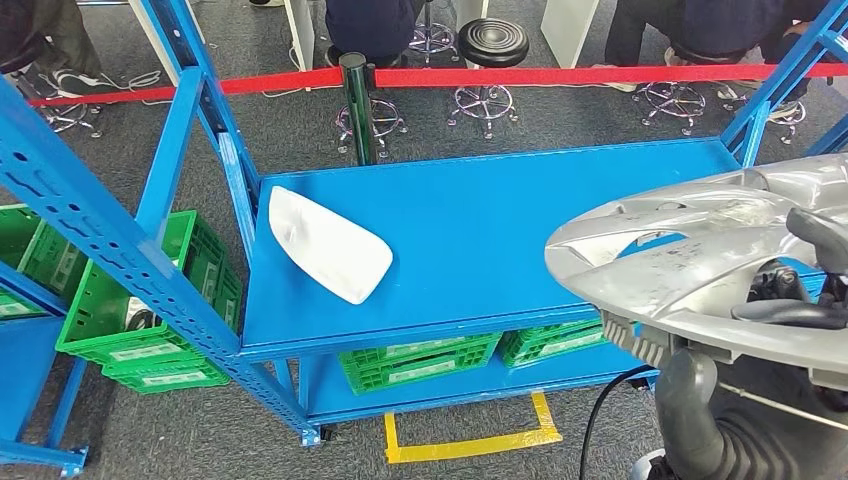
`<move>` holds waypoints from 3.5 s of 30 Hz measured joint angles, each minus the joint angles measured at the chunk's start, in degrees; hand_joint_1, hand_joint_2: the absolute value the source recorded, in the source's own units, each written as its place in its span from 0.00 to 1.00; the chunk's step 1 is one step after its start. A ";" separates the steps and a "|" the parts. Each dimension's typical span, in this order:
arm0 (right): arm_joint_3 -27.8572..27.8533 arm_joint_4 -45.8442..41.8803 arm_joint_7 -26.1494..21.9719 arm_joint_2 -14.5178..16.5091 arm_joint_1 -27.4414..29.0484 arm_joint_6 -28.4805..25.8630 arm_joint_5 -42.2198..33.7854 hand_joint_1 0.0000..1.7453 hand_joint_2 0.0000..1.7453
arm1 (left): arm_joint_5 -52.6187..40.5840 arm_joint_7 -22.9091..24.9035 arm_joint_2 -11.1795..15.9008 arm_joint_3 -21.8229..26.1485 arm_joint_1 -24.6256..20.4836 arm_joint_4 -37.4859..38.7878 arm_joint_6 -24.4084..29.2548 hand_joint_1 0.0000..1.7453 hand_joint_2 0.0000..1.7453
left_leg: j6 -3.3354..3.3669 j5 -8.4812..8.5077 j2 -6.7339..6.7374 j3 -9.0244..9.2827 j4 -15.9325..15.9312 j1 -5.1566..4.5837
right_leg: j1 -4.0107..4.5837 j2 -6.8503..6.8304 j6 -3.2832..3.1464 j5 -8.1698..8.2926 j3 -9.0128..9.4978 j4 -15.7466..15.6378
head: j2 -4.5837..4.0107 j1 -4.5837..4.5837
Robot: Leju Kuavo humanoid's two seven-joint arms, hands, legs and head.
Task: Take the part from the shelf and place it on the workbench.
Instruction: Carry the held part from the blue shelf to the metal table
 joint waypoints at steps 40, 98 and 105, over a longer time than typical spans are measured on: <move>-0.05 -0.28 0.02 -0.48 0.31 -0.06 -0.55 1.00 1.00 | -0.02 0.52 -0.34 -0.02 -0.09 0.27 0.17 0.00 1.00 | -1.58 -1.03 0.06 -0.44 2.86 0.35 | -0.02 -0.43 -1.67 1.44 -1.66 0.49 | 0.00 -1.12; 0.71 0.00 1.92 -0.89 -0.05 0.03 0.00 1.00 1.00 | -0.08 2.22 -1.43 0.04 -0.35 0.72 0.24 0.00 1.00 | -2.54 -4.64 0.14 -8.49 14.76 0.43 | 0.66 -1.01 -2.70 0.20 1.95 -2.61 | 0.00 -0.76; 1.02 -0.48 3.36 -1.25 -0.17 0.29 0.27 1.00 1.00 | -0.09 4.18 -1.53 0.03 -0.39 0.79 0.25 0.00 1.00 | -0.65 0.13 0.06 1.58 -1.20 0.02 | 0.84 -1.00 -1.04 1.21 -0.01 -0.94 | 0.00 -1.15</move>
